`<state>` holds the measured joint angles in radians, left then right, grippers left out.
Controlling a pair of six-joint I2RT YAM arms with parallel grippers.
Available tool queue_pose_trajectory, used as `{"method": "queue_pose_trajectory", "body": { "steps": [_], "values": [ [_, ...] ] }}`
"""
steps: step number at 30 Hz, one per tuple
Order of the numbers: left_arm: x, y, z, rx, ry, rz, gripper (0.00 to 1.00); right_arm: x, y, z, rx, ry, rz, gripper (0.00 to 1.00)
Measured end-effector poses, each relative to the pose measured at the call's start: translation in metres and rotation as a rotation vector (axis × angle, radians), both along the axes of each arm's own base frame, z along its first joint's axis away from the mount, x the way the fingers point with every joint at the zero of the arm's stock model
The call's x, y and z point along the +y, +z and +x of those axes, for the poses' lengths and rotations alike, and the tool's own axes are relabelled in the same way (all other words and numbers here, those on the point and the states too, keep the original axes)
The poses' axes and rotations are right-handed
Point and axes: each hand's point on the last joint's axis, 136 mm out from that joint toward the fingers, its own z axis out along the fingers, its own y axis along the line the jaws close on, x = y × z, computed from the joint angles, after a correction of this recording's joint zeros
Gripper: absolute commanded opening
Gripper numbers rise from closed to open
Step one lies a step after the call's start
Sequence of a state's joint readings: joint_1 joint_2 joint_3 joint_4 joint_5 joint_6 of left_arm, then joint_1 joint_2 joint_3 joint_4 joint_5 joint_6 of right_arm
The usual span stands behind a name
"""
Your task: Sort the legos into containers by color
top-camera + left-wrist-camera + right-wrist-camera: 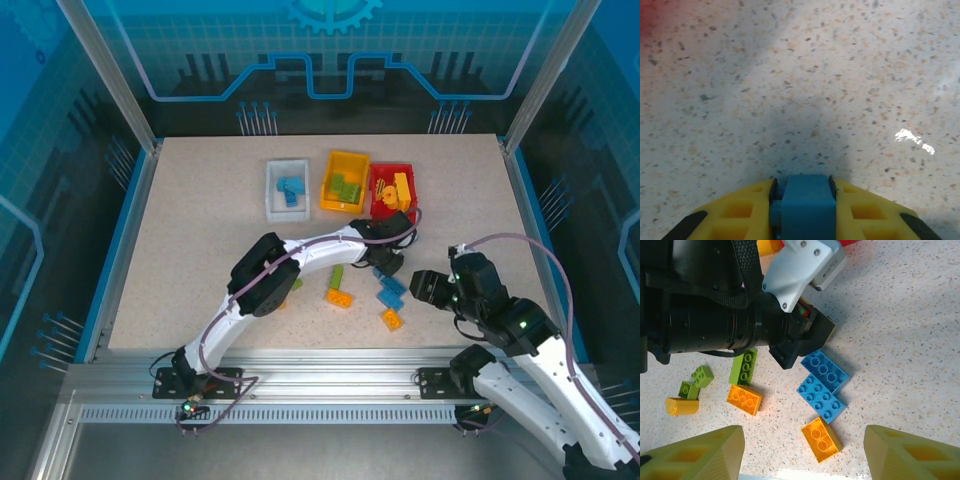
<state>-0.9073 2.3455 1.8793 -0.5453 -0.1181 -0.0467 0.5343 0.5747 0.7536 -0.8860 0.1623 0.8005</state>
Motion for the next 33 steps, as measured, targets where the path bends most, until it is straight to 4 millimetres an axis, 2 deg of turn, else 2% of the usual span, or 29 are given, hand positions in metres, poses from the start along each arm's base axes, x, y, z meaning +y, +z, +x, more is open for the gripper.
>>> {"method": "queue_pose_trajectory", "body": {
  "steps": [3,6,11,13,15,17,20,23,26,29,33],
  "values": [
    [0.019,0.011,0.011,-0.008,0.051,-0.002,0.18,0.011,-0.002,0.006,0.007,0.057,-0.008,0.64],
    [0.051,0.041,0.031,-0.027,0.143,-0.036,0.18,0.027,-0.005,0.017,0.027,0.132,-0.023,0.64],
    [0.131,0.120,0.083,-0.114,0.363,-0.155,0.19,0.063,-0.001,0.045,0.028,0.269,-0.024,0.63],
    [0.163,0.143,0.102,-0.153,0.448,-0.188,0.19,0.082,0.003,0.059,0.017,0.324,-0.032,0.63],
    [0.194,0.155,0.120,-0.186,0.527,-0.203,0.19,0.107,0.009,0.072,-0.007,0.395,-0.042,0.63],
    [0.219,0.154,0.134,-0.197,0.597,-0.199,0.19,0.137,0.016,0.086,-0.038,0.464,-0.045,0.63],
    [0.249,0.138,0.150,-0.191,0.683,-0.161,0.19,0.173,0.023,0.109,-0.083,0.521,-0.031,0.62],
    [0.267,0.114,0.168,-0.182,0.745,-0.115,0.19,0.192,0.023,0.131,-0.103,0.530,-0.029,0.62],
    [0.280,0.088,0.183,-0.173,0.802,-0.063,0.19,0.204,0.023,0.145,-0.113,0.532,-0.026,0.62],
    [0.291,0.064,0.189,-0.164,0.842,0.002,0.20,0.208,0.021,0.150,-0.116,0.532,-0.024,0.62],
    [0.301,0.051,0.189,-0.168,0.882,0.052,0.21,0.209,0.022,0.151,-0.121,0.531,-0.021,0.62]
  ]
}}
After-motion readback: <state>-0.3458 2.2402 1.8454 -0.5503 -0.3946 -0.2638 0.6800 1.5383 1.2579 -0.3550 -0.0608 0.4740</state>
